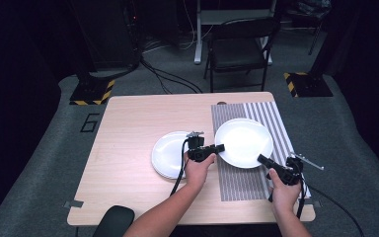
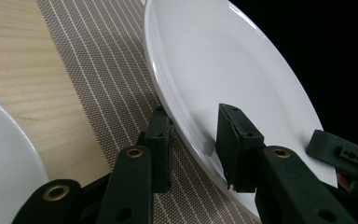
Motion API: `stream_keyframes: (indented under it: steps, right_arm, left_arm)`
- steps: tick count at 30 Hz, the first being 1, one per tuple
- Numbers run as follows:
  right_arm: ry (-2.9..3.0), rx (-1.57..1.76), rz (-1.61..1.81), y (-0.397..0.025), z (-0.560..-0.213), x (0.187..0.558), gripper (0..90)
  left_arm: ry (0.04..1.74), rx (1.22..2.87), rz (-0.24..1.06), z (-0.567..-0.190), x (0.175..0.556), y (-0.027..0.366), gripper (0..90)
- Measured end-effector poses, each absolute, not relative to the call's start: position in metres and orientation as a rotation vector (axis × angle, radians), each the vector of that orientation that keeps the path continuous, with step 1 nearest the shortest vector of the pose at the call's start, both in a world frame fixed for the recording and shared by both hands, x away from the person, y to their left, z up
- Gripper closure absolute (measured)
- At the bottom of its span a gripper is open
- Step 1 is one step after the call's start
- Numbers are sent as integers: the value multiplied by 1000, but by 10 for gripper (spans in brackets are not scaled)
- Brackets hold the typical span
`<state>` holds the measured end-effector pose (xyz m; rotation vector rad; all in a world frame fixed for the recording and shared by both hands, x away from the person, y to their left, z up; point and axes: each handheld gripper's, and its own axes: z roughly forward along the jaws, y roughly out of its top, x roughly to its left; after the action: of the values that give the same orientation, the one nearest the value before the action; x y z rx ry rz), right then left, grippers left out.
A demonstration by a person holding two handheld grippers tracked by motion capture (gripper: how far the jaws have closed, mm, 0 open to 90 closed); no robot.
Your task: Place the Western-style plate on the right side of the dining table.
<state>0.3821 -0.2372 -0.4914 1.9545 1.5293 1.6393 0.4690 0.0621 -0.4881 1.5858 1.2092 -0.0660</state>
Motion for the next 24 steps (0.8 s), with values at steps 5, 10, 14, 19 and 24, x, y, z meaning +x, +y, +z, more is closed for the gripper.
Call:
stream_keyframes:
  steps: [5, 10, 14, 19, 24]
  right_arm:
    - [1517, 1980, 1639, -239, -491, 381, 691]
    - [1509, 1974, 1635, -242, -492, 382, 691]
    - [1504, 1992, 1634, -243, -493, 382, 691]
    - [1499, 1996, 1631, -245, -496, 383, 692]
    - [1492, 1998, 1622, -248, -499, 384, 692]
  left_arm:
    - [1218, 1578, -77, -488, 469, 57, 666]
    - [1214, 1588, -81, -490, 471, 55, 667]
    - [1218, 1586, -81, -490, 472, 52, 667]
    - [1214, 1591, -78, -492, 475, 49, 669]
    - [1216, 1597, -79, -494, 476, 46, 669]
